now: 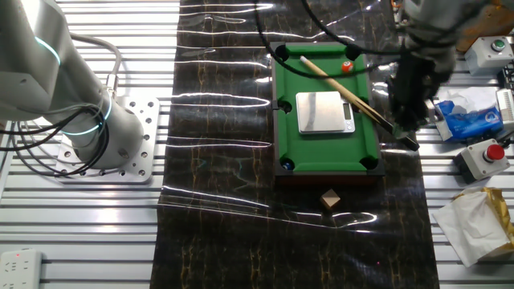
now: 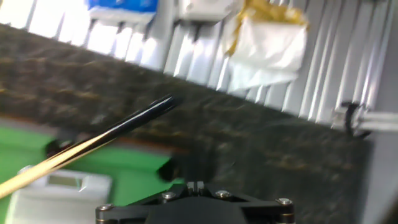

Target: Hit the pool ball

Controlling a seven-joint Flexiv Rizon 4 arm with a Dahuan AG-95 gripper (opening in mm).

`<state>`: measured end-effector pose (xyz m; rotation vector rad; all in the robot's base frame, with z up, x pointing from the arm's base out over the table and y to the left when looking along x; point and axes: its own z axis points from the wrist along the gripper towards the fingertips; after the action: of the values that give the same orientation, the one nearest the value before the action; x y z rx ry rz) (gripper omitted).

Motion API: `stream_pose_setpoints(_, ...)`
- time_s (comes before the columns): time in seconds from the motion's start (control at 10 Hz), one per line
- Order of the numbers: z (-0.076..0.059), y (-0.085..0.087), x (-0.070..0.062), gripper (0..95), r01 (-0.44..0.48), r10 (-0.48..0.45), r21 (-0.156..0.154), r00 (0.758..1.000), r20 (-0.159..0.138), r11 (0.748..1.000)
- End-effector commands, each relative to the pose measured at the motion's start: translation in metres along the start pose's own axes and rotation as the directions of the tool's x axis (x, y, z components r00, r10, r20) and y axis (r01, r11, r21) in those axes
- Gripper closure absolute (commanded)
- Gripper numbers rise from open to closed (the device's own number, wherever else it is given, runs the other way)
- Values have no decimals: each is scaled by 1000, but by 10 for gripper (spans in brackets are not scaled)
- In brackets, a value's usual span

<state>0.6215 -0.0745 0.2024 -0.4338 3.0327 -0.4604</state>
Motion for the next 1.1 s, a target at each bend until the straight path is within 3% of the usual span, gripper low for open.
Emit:
stream_pose_setpoints(0.1, 1, 4, 4, 950, -210, 219, -114, 973, 72, 971)
stream_pose_setpoints(0.2, 6, 5, 2, 950, -239, 253, -153, 965, 73, 959)
stream_pose_setpoints(0.4, 22, 5, -6, 950, -244, 261, -164, 961, 92, 956)
stream_pose_setpoints(0.5, 32, 5, -15, 950, -247, 269, -164, 955, 124, 955)
stream_pose_setpoints(0.8, 26, 4, -44, 950, -232, 255, -161, 957, 136, 959)
stream_pose_setpoints(0.9, 22, 4, -52, 760, -229, 251, -161, 958, 136, 960)
stream_pose_setpoints(1.0, 18, 4, -60, 760, -248, 274, -183, 952, 137, 951)
stream_pose_setpoints(1.1, 18, 4, -61, 570, -290, 318, -200, 940, 127, 936)
